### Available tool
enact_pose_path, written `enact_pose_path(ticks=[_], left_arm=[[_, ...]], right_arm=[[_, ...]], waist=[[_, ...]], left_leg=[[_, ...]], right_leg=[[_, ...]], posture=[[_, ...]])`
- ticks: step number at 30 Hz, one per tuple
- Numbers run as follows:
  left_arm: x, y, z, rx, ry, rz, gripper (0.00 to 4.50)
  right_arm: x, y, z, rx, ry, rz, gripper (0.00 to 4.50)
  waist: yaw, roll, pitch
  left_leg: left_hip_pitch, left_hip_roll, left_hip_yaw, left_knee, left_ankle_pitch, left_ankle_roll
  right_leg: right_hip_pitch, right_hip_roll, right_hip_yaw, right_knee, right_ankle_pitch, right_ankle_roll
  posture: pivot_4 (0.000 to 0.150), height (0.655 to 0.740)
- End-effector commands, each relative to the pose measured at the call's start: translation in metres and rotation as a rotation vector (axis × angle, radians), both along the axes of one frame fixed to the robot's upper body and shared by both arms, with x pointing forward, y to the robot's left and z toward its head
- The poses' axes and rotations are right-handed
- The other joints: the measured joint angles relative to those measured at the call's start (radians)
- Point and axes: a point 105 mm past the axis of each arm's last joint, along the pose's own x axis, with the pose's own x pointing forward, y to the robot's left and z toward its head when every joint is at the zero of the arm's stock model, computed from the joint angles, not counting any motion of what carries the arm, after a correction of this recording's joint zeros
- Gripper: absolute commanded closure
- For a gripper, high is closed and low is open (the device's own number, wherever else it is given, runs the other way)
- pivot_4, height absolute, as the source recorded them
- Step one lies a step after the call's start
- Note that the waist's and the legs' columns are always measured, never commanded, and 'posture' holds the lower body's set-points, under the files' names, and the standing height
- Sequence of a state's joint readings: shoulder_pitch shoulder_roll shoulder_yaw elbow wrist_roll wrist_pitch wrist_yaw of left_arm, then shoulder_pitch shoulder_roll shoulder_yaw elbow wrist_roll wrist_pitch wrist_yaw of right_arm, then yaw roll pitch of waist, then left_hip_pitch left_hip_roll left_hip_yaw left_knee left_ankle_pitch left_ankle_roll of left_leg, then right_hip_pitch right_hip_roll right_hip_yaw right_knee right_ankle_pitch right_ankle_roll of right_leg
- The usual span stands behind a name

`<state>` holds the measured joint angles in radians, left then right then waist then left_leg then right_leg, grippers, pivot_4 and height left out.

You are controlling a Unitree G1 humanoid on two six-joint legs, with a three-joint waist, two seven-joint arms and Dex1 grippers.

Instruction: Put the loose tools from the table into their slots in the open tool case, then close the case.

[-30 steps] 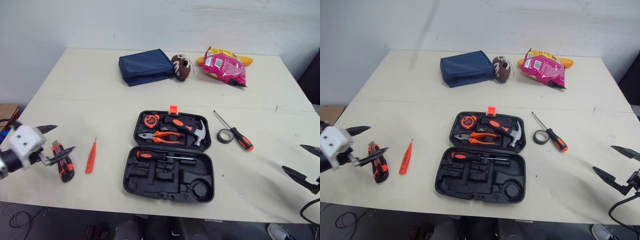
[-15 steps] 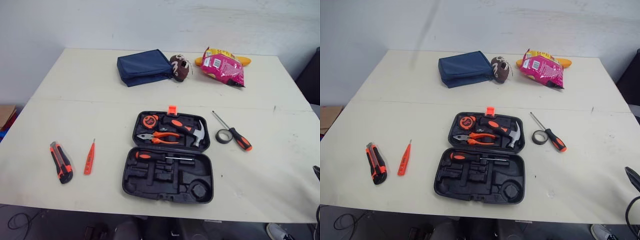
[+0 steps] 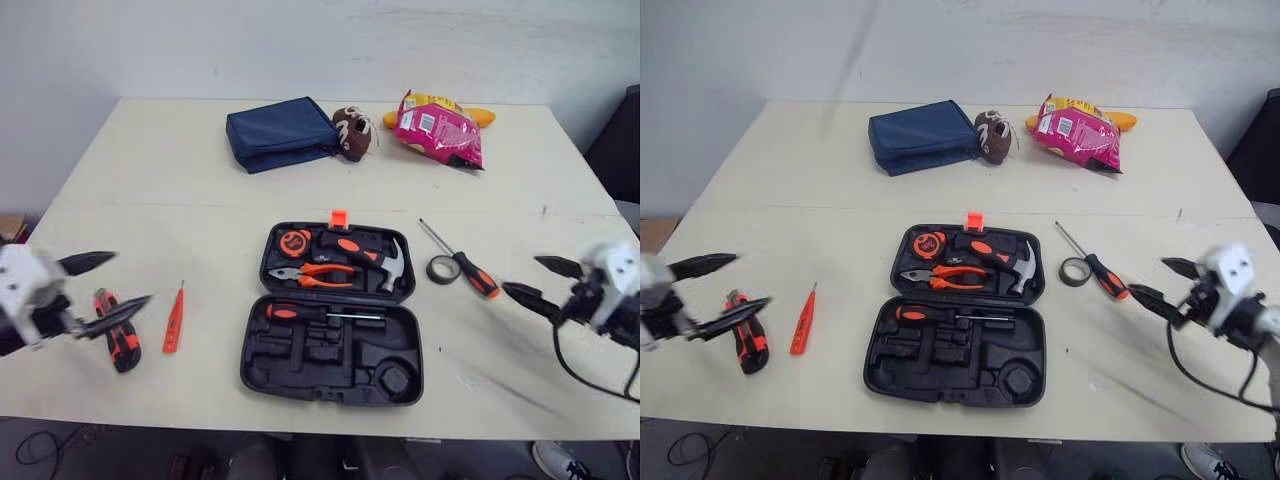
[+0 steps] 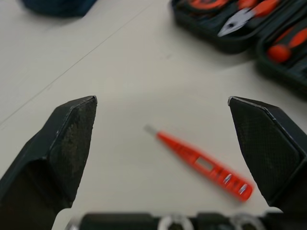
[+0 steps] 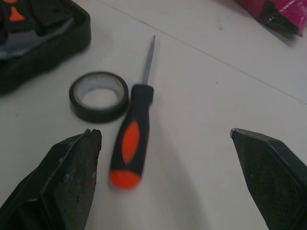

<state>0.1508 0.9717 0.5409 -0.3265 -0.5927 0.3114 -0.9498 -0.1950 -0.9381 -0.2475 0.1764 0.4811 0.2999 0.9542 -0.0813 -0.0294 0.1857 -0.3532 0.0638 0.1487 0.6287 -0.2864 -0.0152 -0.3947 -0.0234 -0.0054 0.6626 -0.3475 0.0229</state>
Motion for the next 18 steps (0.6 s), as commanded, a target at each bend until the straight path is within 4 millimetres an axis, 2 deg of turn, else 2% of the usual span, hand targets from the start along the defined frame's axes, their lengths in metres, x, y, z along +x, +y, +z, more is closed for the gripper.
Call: enact_pose_path(ticks=[1,3,5,11,15,16,17,18], left_arm=[[-0.005,-0.047,0.010,0.003,0.006,-0.181,0.06],[-0.008,-0.069,0.012,0.008,0.004,-0.267,0.06],[-0.011,-0.081,0.012,0.021,0.002,-0.326,0.06],[-0.020,-0.100,0.014,-0.002,0.033,-0.431,0.06],[-0.022,-0.101,0.015,0.011,0.037,-0.444,0.06],[-0.022,-0.101,0.015,0.010,0.036,-0.442,0.00],[-0.022,-0.101,0.016,0.011,0.036,-0.441,0.00],[-0.023,-0.101,0.016,0.006,0.040,-0.444,0.00]], right_arm=[[0.003,0.009,-0.009,-0.095,0.130,0.006,0.00],[0.010,0.009,-0.014,-0.112,0.179,-0.026,0.00],[0.016,0.007,-0.016,-0.131,0.208,-0.057,0.00],[0.025,0.006,-0.024,-0.169,0.271,-0.057,0.00],[0.027,0.006,-0.031,-0.168,0.320,-0.075,0.00],[0.028,0.006,-0.031,-0.173,0.317,-0.076,0.51],[0.029,0.008,-0.030,-0.156,0.310,-0.078,0.77],[0.029,0.010,-0.029,-0.143,0.307,-0.078,1.26]], waist=[[0.002,0.000,0.000],[0.006,0.000,0.000],[0.007,0.001,0.000],[0.000,0.001,0.001],[-0.002,0.001,0.001],[-0.001,0.001,0.001],[0.000,0.001,0.001],[0.000,0.001,0.001]], left_leg=[[0.000,0.000,-0.001,0.000,0.000,0.000],[-0.001,0.000,-0.001,-0.001,0.001,-0.002],[-0.004,0.000,0.000,0.000,0.001,-0.003],[-0.004,-0.001,0.001,0.001,0.001,-0.003],[-0.004,0.000,0.001,0.002,0.001,-0.003],[-0.004,0.000,0.001,0.002,0.001,-0.003],[-0.004,0.000,0.001,0.003,0.002,-0.003],[-0.004,0.000,0.001,0.003,0.002,-0.003]], right_leg=[[0.000,0.000,0.000,0.000,0.000,0.000],[-0.001,0.001,0.000,-0.001,0.000,0.000],[-0.002,0.001,0.000,-0.002,-0.001,0.000],[-0.003,0.002,0.002,-0.003,-0.002,0.003],[-0.003,0.002,0.003,-0.002,-0.002,0.003],[-0.003,0.002,0.003,-0.002,-0.002,0.003],[-0.003,0.002,0.003,-0.002,-0.002,0.003],[-0.003,0.002,0.004,-0.002,-0.002,0.003]], posture=[[0.150,0.7400],[0.150,0.7400],[0.150,0.7400],[0.150,0.7400],[0.150,0.7400],[0.150,0.7400],[0.150,0.7400],[0.150,0.7400]])
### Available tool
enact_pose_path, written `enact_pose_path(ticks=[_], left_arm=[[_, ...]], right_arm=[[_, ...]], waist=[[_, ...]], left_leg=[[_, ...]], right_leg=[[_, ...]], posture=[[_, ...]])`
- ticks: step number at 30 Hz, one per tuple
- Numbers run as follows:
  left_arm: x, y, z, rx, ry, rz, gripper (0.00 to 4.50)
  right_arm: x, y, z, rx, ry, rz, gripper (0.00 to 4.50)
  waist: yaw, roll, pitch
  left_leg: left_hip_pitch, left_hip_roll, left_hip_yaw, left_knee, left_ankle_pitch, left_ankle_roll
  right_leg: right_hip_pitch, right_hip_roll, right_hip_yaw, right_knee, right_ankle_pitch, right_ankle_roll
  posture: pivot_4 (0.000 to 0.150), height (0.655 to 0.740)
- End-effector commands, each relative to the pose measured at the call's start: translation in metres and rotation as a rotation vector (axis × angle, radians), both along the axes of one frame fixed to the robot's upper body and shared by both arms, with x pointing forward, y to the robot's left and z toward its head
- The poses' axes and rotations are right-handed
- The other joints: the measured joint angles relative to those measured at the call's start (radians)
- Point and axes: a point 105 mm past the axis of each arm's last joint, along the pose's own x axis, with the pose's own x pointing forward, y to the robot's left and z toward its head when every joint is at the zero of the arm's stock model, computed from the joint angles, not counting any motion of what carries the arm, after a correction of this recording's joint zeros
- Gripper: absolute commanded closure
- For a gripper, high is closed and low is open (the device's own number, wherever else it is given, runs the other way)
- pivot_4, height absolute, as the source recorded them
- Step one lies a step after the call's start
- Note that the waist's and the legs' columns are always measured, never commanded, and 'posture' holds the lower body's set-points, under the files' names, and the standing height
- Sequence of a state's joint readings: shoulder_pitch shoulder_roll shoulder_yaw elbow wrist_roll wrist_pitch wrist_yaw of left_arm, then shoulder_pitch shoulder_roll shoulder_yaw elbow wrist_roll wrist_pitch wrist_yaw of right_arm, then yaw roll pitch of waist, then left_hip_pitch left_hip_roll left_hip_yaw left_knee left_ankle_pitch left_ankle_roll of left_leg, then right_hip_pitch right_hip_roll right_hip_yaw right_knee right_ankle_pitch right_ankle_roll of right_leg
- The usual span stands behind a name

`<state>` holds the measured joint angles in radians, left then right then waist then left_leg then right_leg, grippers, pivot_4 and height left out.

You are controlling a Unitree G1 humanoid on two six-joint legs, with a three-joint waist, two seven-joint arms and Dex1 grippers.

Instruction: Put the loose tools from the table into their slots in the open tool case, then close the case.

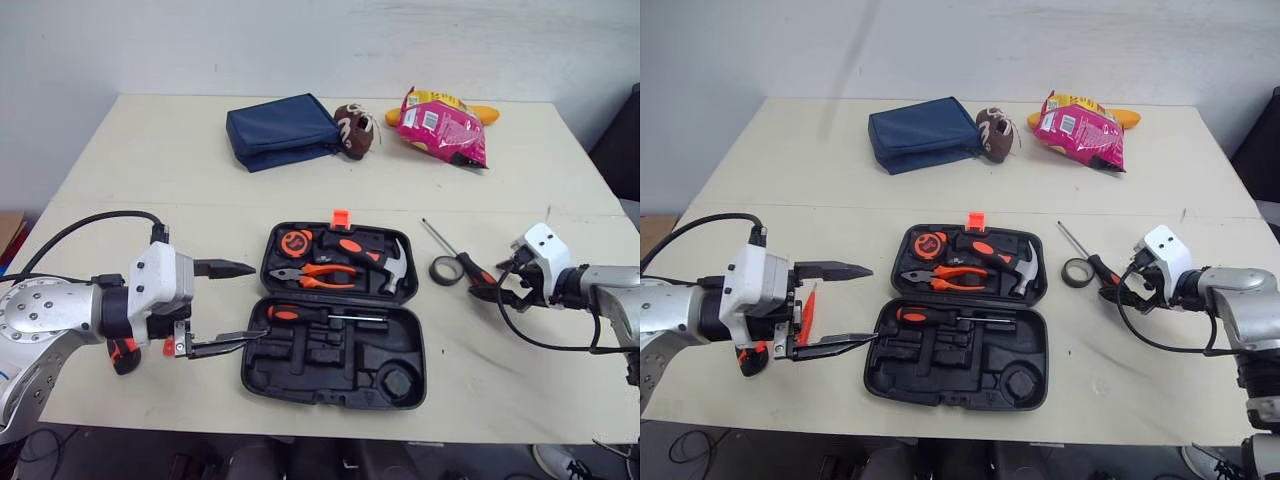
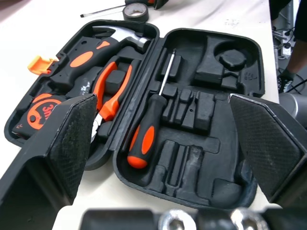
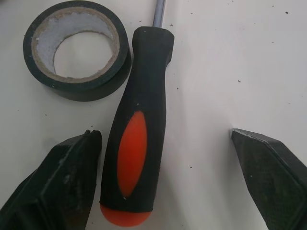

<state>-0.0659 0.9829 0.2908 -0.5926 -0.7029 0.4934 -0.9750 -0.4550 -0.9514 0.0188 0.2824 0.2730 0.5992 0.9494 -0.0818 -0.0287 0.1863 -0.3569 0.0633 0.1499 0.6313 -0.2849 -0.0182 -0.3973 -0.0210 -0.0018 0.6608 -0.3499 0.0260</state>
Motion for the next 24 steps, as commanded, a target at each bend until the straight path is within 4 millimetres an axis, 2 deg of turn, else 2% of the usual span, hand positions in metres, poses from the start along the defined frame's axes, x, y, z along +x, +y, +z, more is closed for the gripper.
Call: enact_pose_path(ticks=[1,4,5,10,12,14,16,18,21,24], left_arm=[[-0.006,-0.005,0.007,-0.001,-0.018,-0.035,0.00],[-0.011,-0.012,0.013,-0.039,-0.023,-0.073,0.00],[-0.011,-0.013,0.016,-0.063,-0.028,-0.077,0.00],[-0.011,-0.016,0.022,-0.097,-0.041,-0.086,0.00],[-0.007,-0.015,0.027,-0.139,-0.033,-0.057,0.00],[-0.003,-0.013,0.031,-0.159,-0.048,-0.032,0.00],[-0.002,-0.005,0.032,-0.144,-0.108,-0.011,0.00],[-0.002,0.003,0.037,-0.159,-0.181,0.004,0.00],[-0.004,0.019,0.035,-0.141,-0.181,0.044,0.00],[-0.006,0.027,0.030,-0.121,-0.146,0.074,0.00]], right_arm=[[0.000,0.003,0.000,0.026,-0.001,-0.022,1.76],[-0.002,0.000,-0.001,0.034,-0.013,-0.065,3.32],[-0.003,-0.001,0.000,0.039,-0.022,-0.076,3.51],[0.001,-0.003,0.018,-0.012,-0.189,-0.072,3.49],[0.005,0.009,0.037,0.005,-0.293,0.016,3.49],[0.004,0.016,0.048,0.006,-0.324,0.065,3.49],[-0.004,0.046,0.069,0.049,-0.337,0.260,3.49],[-0.018,0.073,0.081,0.075,-0.315,0.442,3.49],[-0.042,0.107,0.083,0.085,-0.193,0.640,3.49],[-0.058,0.128,0.078,0.050,-0.124,0.764,3.49]], waist=[[0.000,0.000,0.000],[0.002,0.000,0.000],[0.003,0.000,0.000],[0.004,0.000,0.000],[0.002,0.000,0.000],[-0.001,0.000,0.000],[-0.003,0.001,0.001],[-0.005,0.002,0.002],[-0.002,0.003,0.002],[0.000,0.001,0.002]], left_leg=[[0.000,0.000,0.000,0.000,0.000,0.000],[0.000,0.000,0.000,0.000,0.000,0.000],[0.000,0.000,0.000,0.000,0.000,0.000],[0.000,0.000,0.000,0.000,0.000,0.000],[0.000,0.000,0.000,0.000,0.000,0.000],[0.000,0.000,0.000,0.000,0.000,0.000],[0.001,0.001,0.000,0.000,0.000,0.000],[0.001,0.002,0.000,0.000,0.001,-0.002],[0.001,0.006,-0.001,-0.001,0.001,-0.005],[0.001,0.008,-0.002,-0.001,-0.001,-0.007]], right_leg=[[0.000,0.000,0.000,0.000,0.000,0.000],[0.001,0.000,0.000,0.000,0.000,0.000],[0.001,0.000,0.000,0.000,0.000,0.000],[0.001,0.000,0.001,0.000,0.000,0.001],[0.001,0.000,0.001,0.000,0.001,0.001],[0.001,0.001,0.002,0.000,0.001,0.001],[0.001,0.004,0.004,0.000,0.001,0.001],[0.000,0.007,0.005,0.000,0.001,0.001],[0.000,0.011,0.006,0.000,0.000,0.001],[0.000,0.012,0.005,-0.001,-0.001,-0.002]], posture=[[0.150,0.7400],[0.150,0.7400],[0.150,0.7400],[0.150,0.7400],[0.150,0.7400],[0.150,0.7400],[0.150,0.7400],[0.150,0.7400],[0.150,0.7400],[0.150,0.7400]])
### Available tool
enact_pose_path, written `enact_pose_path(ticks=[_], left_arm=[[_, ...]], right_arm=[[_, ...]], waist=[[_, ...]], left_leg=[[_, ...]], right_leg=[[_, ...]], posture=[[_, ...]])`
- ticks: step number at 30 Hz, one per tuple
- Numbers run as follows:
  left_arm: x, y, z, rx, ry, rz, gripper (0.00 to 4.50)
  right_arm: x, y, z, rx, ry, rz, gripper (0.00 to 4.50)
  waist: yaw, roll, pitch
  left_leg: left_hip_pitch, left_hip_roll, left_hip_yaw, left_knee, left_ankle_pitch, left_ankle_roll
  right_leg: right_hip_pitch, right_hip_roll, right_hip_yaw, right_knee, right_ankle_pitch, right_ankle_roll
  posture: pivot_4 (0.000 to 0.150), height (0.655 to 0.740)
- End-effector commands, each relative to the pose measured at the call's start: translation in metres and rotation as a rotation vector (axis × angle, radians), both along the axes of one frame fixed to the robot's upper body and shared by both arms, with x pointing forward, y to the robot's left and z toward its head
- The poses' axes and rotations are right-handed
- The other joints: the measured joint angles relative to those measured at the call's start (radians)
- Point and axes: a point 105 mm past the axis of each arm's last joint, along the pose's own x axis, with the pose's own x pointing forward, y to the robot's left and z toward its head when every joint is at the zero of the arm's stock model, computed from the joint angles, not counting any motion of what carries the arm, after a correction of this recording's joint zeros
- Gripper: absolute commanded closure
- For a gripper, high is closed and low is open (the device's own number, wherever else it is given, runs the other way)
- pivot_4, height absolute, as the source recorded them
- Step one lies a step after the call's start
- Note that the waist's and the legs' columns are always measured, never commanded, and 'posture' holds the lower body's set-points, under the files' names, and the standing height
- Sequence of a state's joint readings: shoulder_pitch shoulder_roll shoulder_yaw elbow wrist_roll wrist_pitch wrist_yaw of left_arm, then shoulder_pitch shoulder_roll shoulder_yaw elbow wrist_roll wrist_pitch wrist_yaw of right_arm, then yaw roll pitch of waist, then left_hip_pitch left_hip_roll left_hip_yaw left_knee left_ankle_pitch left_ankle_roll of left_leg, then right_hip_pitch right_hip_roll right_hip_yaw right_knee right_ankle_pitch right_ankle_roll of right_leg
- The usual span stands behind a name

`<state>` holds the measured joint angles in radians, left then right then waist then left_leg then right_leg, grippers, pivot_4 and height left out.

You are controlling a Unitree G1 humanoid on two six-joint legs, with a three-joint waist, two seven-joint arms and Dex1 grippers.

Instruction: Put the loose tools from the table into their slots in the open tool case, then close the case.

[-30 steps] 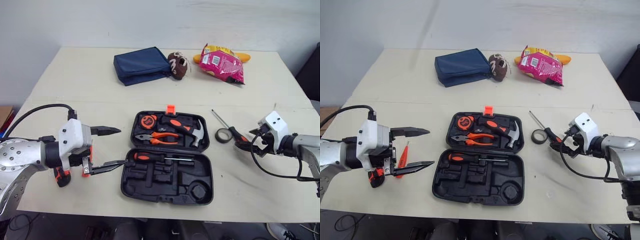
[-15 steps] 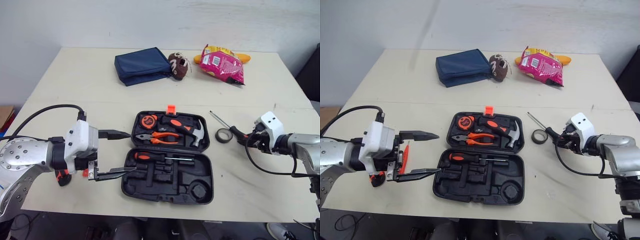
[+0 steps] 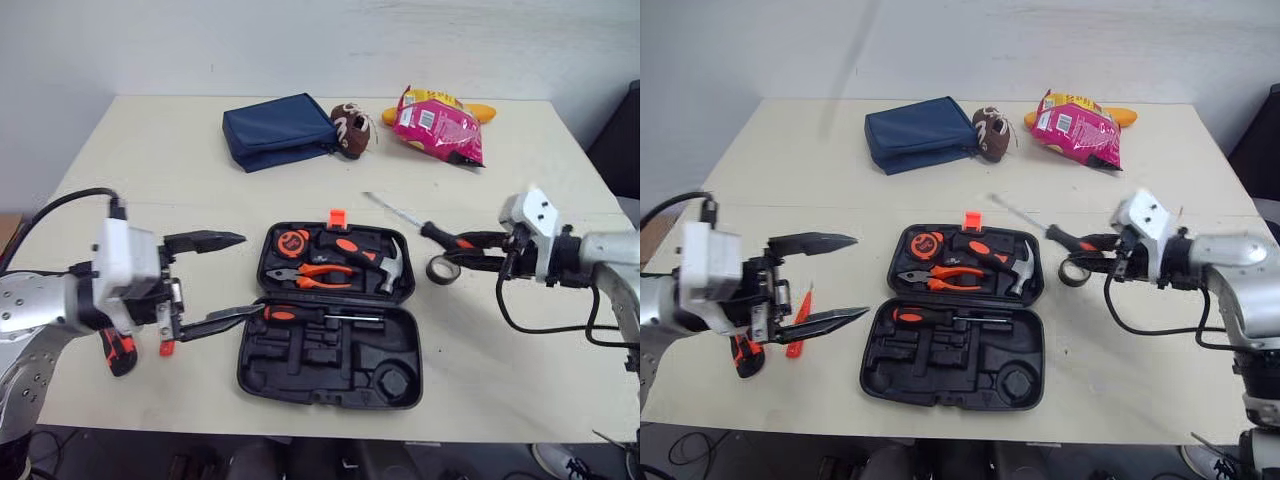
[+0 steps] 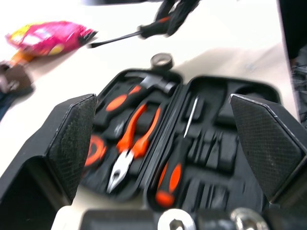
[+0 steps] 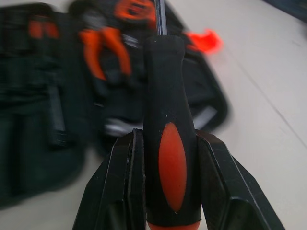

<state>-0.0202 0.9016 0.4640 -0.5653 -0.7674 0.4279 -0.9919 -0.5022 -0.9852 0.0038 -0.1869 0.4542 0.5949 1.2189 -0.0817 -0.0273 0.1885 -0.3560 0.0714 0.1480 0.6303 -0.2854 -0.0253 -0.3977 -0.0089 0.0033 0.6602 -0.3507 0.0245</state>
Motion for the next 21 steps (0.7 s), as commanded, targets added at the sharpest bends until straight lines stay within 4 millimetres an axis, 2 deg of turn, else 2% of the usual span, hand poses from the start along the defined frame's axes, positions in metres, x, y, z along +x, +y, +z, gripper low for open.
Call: enact_pose_path(ticks=[1,2,6,8,14,21], left_arm=[[-0.006,0.008,0.005,0.004,0.001,0.012,0.00],[-0.008,0.008,0.004,-0.012,0.019,0.002,0.00],[-0.029,0.020,-0.026,0.065,0.125,0.012,0.00],[-0.032,0.018,-0.033,0.083,0.141,0.004,0.00],[-0.037,0.012,-0.041,0.087,0.163,-0.013,0.00],[-0.040,0.006,-0.043,0.090,0.183,-0.042,0.00]], right_arm=[[-0.020,0.021,-0.003,-0.048,0.049,0.131,3.49],[-0.021,0.024,-0.004,-0.054,0.054,0.138,3.49],[-0.050,0.058,-0.027,-0.139,0.135,0.288,3.49],[-0.054,0.064,-0.035,-0.152,0.176,0.268,3.49],[-0.059,0.064,-0.052,-0.222,0.232,0.220,3.49],[-0.052,0.065,-0.063,-0.250,0.244,0.157,3.49]], waist=[[0.001,-0.001,0.000],[0.002,-0.001,0.000],[-0.005,-0.001,0.000],[-0.002,-0.004,0.001],[0.004,-0.004,0.001],[-0.003,-0.005,0.001]], left_leg=[[0.000,0.000,0.000,0.000,0.000,0.000],[-0.001,0.000,0.000,0.000,-0.001,0.001],[-0.002,-0.002,0.001,0.001,-0.004,0.003],[-0.002,0.000,0.001,0.001,-0.005,0.002],[-0.004,-0.002,0.000,0.001,-0.005,0.004],[-0.004,-0.002,0.000,0.001,-0.005,0.004]], right_leg=[[0.000,0.000,0.000,0.000,0.000,0.000],[0.000,-0.001,0.000,-0.001,0.000,0.000],[-0.001,-0.004,0.000,-0.002,0.000,0.000],[-0.001,-0.003,-0.001,-0.002,-0.001,-0.001],[-0.002,-0.004,0.000,-0.002,-0.001,-0.001],[-0.003,-0.004,-0.001,-0.002,-0.001,-0.001]], posture=[[0.150,0.7400],[0.150,0.7400],[0.150,0.7400],[0.150,0.7400],[0.150,0.7400],[0.150,0.7400]])
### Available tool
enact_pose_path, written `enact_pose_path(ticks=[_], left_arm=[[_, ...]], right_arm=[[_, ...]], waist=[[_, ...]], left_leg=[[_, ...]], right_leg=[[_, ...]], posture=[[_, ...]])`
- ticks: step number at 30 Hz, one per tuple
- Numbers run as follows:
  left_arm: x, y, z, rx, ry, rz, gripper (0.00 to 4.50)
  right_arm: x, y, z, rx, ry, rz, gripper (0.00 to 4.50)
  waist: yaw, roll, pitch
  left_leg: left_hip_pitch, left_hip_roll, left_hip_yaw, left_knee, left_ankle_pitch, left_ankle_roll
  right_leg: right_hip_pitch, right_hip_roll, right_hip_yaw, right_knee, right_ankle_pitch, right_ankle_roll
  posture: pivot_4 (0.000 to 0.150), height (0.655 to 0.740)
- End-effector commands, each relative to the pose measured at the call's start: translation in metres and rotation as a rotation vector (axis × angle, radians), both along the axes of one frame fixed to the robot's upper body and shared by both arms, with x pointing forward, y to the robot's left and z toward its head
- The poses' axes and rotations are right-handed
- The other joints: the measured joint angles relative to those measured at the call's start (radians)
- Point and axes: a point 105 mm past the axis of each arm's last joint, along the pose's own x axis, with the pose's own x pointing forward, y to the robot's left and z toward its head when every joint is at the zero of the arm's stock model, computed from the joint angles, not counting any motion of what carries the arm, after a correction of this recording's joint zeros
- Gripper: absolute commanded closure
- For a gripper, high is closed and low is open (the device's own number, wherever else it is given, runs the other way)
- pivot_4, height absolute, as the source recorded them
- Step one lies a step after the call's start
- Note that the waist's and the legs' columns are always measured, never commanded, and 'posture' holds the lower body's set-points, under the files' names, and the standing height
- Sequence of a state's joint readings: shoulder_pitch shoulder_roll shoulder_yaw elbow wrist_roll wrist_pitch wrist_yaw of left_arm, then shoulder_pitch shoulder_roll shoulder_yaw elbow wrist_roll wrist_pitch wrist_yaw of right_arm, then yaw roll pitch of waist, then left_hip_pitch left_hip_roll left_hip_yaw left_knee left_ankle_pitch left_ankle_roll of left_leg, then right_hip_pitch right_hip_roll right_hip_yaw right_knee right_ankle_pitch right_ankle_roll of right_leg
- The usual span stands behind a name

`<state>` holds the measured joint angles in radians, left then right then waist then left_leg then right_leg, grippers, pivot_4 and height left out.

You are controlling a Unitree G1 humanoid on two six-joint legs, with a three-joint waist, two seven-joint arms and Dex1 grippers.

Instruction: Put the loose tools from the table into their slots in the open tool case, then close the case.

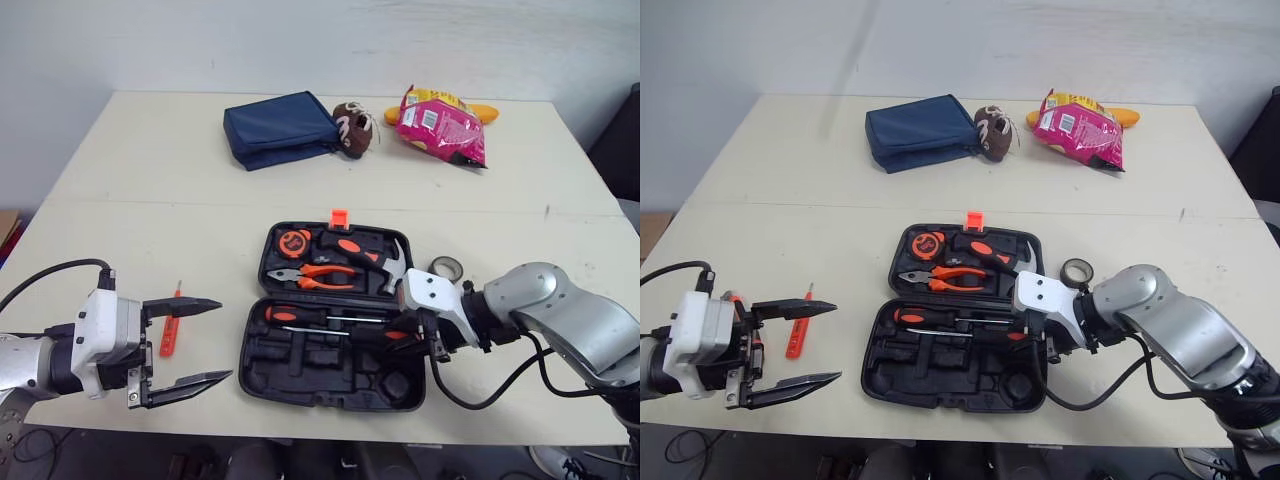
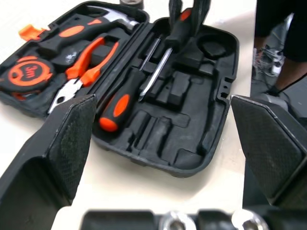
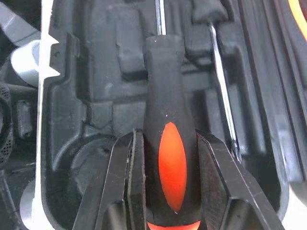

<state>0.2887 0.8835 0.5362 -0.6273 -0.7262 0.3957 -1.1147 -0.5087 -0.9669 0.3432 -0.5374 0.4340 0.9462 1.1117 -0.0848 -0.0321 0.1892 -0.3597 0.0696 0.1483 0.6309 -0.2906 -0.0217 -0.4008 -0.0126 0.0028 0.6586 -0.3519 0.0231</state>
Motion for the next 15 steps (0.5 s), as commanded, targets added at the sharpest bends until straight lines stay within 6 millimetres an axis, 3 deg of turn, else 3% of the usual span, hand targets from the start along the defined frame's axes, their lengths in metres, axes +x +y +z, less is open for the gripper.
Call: enact_pose_path(ticks=[1,8,15], left_arm=[[-0.004,-0.007,0.003,0.013,-0.017,-0.032,0.00],[-0.005,-0.007,0.002,0.023,-0.008,-0.041,0.00],[-0.003,-0.008,0.004,0.002,-0.014,-0.029,0.00]], right_arm=[[0.001,0.003,0.001,-0.015,-0.028,0.004,3.49],[0.006,0.001,-0.013,-0.053,-0.006,-0.032,3.49],[0.014,-0.004,-0.013,-0.061,0.009,-0.076,3.49]], waist=[[0.001,0.000,0.000],[0.001,-0.001,0.000],[0.000,-0.002,-0.002]], left_leg=[[0.000,0.000,0.000,0.000,0.000,0.000],[-0.001,0.000,0.000,0.000,0.000,0.000],[0.000,0.000,0.000,0.001,0.000,0.000]], right_leg=[[0.000,0.000,0.000,0.000,0.000,0.000],[-0.001,0.000,0.000,0.000,0.000,0.000],[-0.001,0.000,0.000,0.001,0.000,0.000]], posture=[[0.150,0.7400],[0.150,0.7400],[0.150,0.7400]])
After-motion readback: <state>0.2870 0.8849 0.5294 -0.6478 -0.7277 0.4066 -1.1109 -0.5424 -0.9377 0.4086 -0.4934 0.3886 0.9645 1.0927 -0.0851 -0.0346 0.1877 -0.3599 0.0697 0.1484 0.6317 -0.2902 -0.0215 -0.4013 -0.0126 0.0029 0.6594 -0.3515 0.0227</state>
